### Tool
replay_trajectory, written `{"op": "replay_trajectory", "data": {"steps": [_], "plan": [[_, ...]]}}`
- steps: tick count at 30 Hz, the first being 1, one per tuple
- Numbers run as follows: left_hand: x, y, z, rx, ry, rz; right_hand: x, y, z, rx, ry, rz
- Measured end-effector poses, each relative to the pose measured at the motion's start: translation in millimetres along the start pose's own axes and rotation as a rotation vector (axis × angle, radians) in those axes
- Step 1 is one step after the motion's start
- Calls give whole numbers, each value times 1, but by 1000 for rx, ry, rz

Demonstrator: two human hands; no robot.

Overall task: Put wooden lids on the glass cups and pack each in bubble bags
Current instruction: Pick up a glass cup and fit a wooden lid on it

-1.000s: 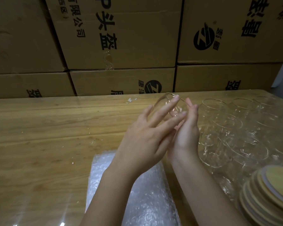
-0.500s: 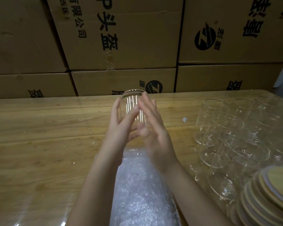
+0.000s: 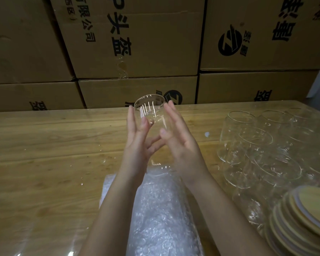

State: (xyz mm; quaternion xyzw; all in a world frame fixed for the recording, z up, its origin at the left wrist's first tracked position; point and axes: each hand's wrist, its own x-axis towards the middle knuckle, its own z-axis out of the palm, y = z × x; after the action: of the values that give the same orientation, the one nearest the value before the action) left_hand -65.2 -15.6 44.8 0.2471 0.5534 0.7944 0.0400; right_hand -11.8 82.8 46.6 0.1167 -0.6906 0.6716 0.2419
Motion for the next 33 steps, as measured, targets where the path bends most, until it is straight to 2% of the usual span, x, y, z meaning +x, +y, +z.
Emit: {"op": "replay_trajectory", "data": {"steps": [6,10,12,16,19,21,25,28,30,33], "plan": [[-5,-5,14,321,8,176,4,11,-9,221,57,297],[-7,-12,16,594,-56,355,4,19,-11,332,124,476],[-8,-14,14,681,-69,375,3,22,-11,347,148,572],[-9,-16,13,884,-121,495,1,26,-5,297,249,532],[-11,-19,21,855,-102,484,0,28,-2,162,358,366],[-13,-18,26,738,-48,443,0,24,-1,72,395,208],[-12,-7,23,461,50,322,-1,13,-2,-67,263,-9],[-6,-3,11,298,35,220,2,6,-7,-166,110,-39],[-7,1,8,231,-41,165,3,0,-11,-106,54,12],[-11,6,13,265,-64,189,-1,-1,-12,-13,108,97]]}}
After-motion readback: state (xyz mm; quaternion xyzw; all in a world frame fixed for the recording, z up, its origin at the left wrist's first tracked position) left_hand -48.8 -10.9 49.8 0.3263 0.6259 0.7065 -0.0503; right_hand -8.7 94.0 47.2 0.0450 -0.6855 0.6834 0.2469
